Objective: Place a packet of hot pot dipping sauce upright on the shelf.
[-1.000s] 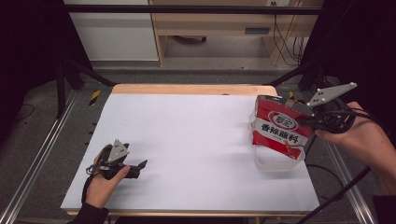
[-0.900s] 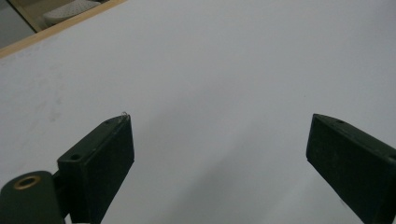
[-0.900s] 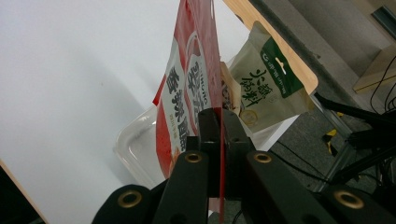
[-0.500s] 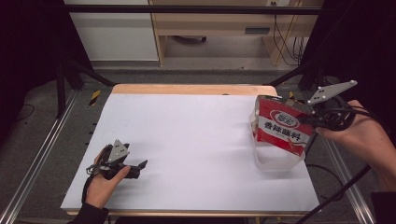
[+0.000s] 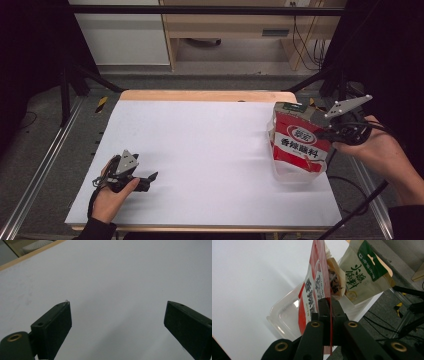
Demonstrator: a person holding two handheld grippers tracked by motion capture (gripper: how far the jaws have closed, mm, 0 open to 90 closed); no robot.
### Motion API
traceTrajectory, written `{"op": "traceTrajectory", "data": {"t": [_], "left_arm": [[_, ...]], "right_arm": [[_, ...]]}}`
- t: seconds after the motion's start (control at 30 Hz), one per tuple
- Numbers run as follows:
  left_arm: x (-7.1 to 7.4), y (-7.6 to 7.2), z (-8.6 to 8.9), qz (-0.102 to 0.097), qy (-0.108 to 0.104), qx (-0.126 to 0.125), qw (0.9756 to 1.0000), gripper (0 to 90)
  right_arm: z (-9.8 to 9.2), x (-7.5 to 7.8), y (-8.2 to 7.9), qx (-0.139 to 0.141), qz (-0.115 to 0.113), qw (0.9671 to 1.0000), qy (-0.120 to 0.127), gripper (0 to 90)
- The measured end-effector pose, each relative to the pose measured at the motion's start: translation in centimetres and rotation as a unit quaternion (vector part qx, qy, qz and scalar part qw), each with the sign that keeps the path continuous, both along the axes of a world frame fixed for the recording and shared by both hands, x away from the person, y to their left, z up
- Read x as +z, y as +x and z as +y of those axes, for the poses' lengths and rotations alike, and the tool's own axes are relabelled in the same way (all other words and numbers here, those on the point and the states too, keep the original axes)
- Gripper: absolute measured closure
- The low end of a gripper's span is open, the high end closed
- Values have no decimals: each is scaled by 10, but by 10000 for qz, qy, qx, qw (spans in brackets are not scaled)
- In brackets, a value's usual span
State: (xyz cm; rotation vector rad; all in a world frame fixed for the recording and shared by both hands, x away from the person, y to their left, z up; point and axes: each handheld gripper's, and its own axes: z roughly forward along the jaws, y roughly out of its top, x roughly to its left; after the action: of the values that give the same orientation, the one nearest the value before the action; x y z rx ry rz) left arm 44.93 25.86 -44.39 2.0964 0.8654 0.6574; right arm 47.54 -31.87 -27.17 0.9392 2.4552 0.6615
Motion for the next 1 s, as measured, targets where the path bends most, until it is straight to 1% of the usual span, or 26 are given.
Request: {"op": "traceTrajectory", "data": {"t": [0.13, 0.2, 0.33, 0.63, 0.7, 0.73, 0.83, 0.93, 1.0], "left_arm": [[0, 0, 0, 6, 9, 0, 10000, 77], [0, 0, 0, 7, -19, 10, 10000, 77], [-1, 0, 0, 10, -19, 8, 10000, 77], [-1, 0, 0, 17, 6, 12, 10000, 77], [-1, 0, 0, 18, 7, 9, 10000, 76], [-1, 0, -1, 16, 5, 11, 10000, 77], [-1, 0, -1, 30, -5, 12, 10000, 77], [-1, 0, -1, 43, 22, -4, 10000, 77], [-1, 0, -1, 42, 20, -1, 10000, 77]], "right_arm": [[-4, -5, 0, -9, 34, 10000, 35, 900], [-5, -6, 0, -8, 38, 10000, 57, 900], [-5, -8, -2, -22, 103, 9999, 48, 899], [-5, -10, -7, 29, 217, 9997, -47, 898], [-6, -12, -8, 24, 262, 9996, -84, 896], [-6, -14, -8, 13, 296, 9995, -141, 896], [-8, -16, -8, -8, 264, 9996, -122, 895], [-10, -16, -8, -43, 281, 9996, -93, 881], [-11, -17, -8, -74, 300, 9995, -85, 849]]}}
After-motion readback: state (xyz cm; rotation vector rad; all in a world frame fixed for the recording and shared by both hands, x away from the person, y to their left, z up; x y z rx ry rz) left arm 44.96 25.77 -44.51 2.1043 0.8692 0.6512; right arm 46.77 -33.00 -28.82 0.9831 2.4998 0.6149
